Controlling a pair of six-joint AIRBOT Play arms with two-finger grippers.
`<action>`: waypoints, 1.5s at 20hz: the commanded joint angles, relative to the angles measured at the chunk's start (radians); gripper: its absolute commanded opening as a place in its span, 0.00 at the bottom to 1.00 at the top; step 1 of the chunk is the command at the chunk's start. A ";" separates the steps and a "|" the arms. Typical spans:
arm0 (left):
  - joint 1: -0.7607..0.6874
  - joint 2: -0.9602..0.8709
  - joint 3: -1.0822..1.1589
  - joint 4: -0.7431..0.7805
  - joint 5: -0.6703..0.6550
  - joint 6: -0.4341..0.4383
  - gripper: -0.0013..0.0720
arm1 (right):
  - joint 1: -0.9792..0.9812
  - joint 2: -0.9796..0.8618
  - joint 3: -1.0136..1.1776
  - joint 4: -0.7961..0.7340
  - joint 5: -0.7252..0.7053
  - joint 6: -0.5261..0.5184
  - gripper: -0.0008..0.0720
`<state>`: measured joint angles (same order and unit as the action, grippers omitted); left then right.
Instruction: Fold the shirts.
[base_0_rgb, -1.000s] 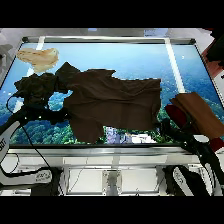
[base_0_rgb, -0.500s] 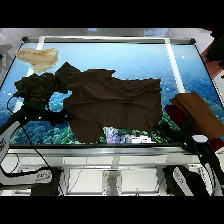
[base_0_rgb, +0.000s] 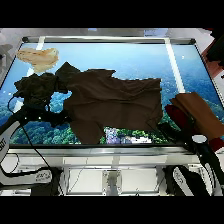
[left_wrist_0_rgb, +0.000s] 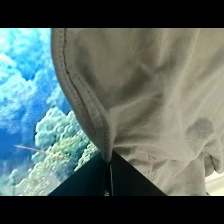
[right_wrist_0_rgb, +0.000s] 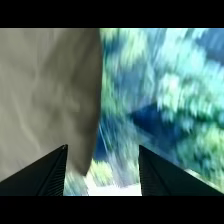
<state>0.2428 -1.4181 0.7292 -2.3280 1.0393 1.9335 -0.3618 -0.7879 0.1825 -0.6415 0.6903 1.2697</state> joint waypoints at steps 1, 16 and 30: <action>0.000 0.000 0.000 -0.002 -0.011 0.000 0.03 | 0.007 -0.001 0.000 0.089 -0.027 -0.045 0.70; 0.000 0.000 0.002 -0.007 0.006 0.001 0.03 | 0.278 -0.186 0.068 0.093 -0.207 -0.035 0.05; 0.007 0.935 0.486 0.010 0.170 0.084 0.03 | 0.039 0.557 0.838 -0.521 0.560 0.156 0.04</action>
<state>0.2489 -0.7273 1.1130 -2.3383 1.3190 2.0296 -0.2668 -0.3973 0.8612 -1.0023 1.0733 1.3804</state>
